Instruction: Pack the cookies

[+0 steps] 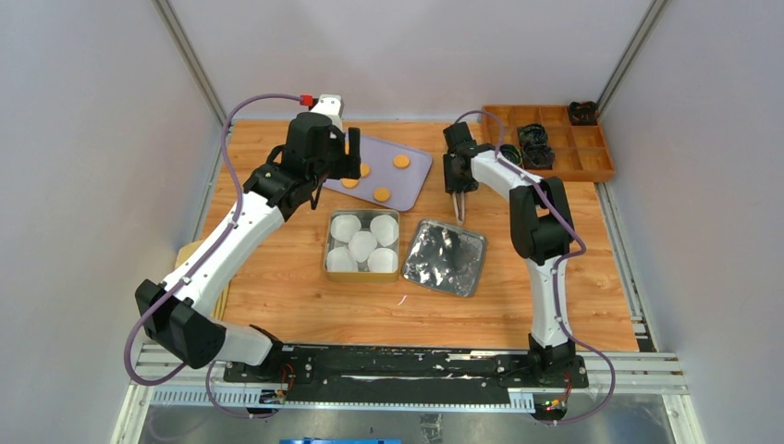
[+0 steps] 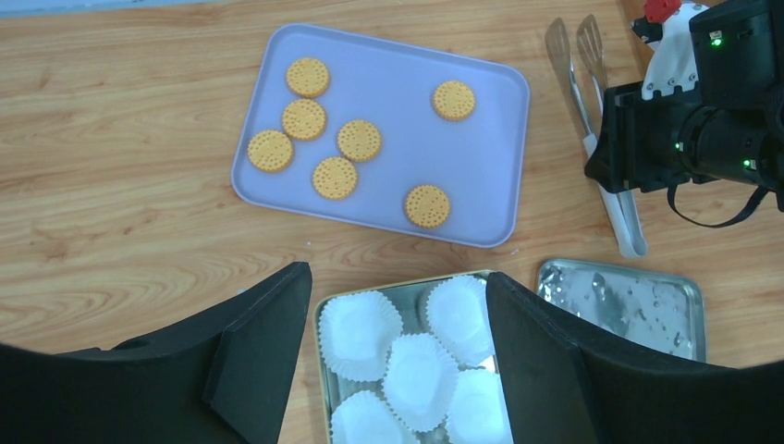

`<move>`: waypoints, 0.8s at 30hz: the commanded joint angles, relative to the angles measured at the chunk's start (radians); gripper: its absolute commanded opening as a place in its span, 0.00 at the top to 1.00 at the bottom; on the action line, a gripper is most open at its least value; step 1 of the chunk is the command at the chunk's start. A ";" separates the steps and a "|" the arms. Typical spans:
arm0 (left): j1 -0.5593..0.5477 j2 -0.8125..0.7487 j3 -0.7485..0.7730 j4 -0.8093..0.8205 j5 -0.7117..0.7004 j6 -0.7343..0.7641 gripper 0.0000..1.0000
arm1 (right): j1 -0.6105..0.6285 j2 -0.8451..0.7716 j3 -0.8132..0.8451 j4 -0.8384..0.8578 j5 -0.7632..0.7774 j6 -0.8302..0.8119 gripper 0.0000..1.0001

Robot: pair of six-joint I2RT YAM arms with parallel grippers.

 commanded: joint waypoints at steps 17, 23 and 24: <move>0.002 0.006 -0.001 0.013 0.017 -0.004 0.25 | 0.002 -0.329 -0.035 -0.046 0.118 -0.047 0.54; 0.002 0.004 -0.003 0.016 0.030 -0.011 0.25 | 0.010 -0.423 -0.067 -0.050 0.119 -0.041 0.41; 0.002 0.003 -0.004 0.017 0.032 -0.012 0.25 | 0.013 -0.433 -0.071 -0.049 0.119 -0.042 0.40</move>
